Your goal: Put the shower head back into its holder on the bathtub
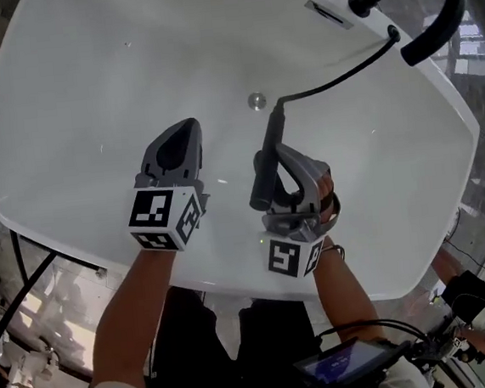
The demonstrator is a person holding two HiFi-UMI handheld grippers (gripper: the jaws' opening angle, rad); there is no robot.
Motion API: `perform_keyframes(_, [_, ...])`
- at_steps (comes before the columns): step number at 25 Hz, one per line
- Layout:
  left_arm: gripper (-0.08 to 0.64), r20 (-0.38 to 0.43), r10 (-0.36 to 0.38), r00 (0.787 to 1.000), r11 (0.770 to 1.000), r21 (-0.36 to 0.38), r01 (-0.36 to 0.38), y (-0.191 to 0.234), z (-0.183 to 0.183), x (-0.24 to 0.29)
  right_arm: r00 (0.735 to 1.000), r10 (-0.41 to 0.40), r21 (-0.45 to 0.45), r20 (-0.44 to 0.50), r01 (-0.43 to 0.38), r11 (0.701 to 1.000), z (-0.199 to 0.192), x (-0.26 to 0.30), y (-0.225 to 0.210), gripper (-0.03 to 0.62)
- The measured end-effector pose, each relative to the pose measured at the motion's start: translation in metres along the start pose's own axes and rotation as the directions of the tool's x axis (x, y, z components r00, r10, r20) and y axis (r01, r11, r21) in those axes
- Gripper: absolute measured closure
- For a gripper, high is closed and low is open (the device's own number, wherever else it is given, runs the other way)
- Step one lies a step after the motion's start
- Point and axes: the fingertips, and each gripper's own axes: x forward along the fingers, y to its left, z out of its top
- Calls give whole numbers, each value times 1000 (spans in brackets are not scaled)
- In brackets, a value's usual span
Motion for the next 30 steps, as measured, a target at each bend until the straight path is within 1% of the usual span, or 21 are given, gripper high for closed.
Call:
perform_keyframes(2, [545,16,-7,1000,1000,8,7,-18,19,-25,999,-36,47,10,36,998,27,-26,-22,457])
perform_keyframes(4, [545,23,-19,1000,999,28,18,-39,31,-48,997,-73,85,22,71,994,49,-52,-44,459])
perform_keyframes(8, [545,21,-71,997,996,62,70,-79,44,-73,981,-189,149,43,181,972,82,-99,-101,459])
perform_keyframes(11, [545,32,-97,995,993,70,95,-109,58,-89,961,-270,192,55,255,948,103,-138,-147,459])
perform_keyframes(14, [545,51,-124,991,990,80,119,-141,80,-103,938,-340,216,63,320,922,121,-175,-193,458])
perform_keyframes(19, [545,98,-184,978,978,117,173,-194,127,-121,884,-455,213,111,426,879,161,-223,-269,458])
perform_keyframes(22, [545,116,-216,970,970,138,199,-221,148,-127,855,-495,214,152,460,862,181,-241,-306,457])
perform_keyframes(26, [545,125,-251,960,962,144,233,-247,165,-133,826,-520,229,217,475,850,200,-252,-347,459])
perform_keyframes(28, [545,126,-259,958,960,147,240,-254,168,-136,810,-529,232,251,480,846,203,-254,-364,458])
perform_keyframes(30, [545,128,-253,959,961,149,234,-256,170,-136,798,-538,223,270,492,841,195,-252,-376,458])
